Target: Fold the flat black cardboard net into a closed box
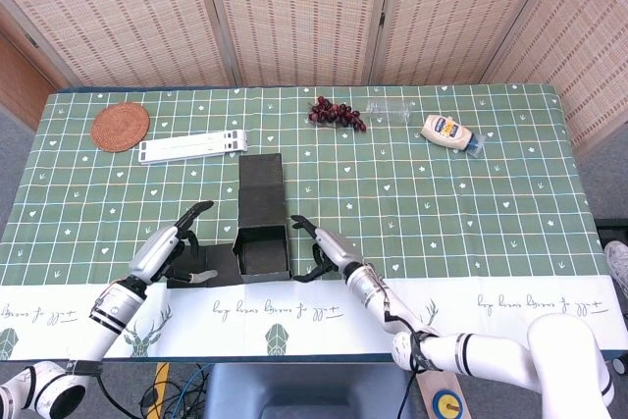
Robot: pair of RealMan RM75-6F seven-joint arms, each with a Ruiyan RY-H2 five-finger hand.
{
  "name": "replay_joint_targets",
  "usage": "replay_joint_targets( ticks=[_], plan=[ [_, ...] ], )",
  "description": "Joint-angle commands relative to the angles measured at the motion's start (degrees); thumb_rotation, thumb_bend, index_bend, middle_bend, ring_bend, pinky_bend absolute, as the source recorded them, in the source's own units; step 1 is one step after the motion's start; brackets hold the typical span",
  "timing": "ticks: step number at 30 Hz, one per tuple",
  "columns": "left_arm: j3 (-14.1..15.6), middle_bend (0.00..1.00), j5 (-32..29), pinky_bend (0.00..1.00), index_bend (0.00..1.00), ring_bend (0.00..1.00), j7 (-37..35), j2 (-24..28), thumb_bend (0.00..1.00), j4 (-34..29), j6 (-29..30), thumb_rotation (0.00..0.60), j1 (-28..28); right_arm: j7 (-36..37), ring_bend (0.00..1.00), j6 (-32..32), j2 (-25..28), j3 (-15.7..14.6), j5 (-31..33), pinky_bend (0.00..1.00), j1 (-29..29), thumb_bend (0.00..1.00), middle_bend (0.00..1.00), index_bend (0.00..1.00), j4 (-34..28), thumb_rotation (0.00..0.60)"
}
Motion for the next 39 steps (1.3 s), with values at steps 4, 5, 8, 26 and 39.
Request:
replay_joint_targets(
  ticks=[4,5,8,26,39],
  plan=[
    [0.14,0.07,0.14,0.93,0.04,0.59,-0.88,0.19,0.15,0.34,-0.04,0.600,0.27,-0.24,0.75,0.57,-2.82,0.69,0.05,1.00,0.45,0.00,0.12,0.00,2.09,0.600],
    [0.18,0.07,0.28,0.93,0.04,0.59,-0.98,0.20,0.15,0.41,-0.06,0.600,0.27,-0.21,0.75,0.58,-3.28,0.80,0.00,1.00,0.48,0.00,0.12,0.00,2.40,0.600],
    [0.25,0.07,0.51,0.93,0.04,0.59,-1.29,0.24,0.15,0.55,-0.15,0.600,0.27,-0.15,0.75,0.98,-4.49,1.03,-0.49,1.00,0.47,0.00,0.12,0.00,3.29,0.600],
    [0.15,0.06,1.49,0.93,0.04,0.59,-3.38,0.98,0.15,1.10,2.04,0.600,1.47,1.65,0.77,4.98,-14.31,4.01,-4.78,1.00,1.02,0.20,0.25,0.08,12.70,0.600],
    [-4.50,0.06,-1.49,0.93,0.09,0.61,1.60,-3.03,0.15,4.91,15.93,0.600,7.14,9.75,0.85,12.97,-16.99,9.23,-7.77,1.00,-3.68,0.48,0.46,0.37,12.18,0.600]
  ],
)
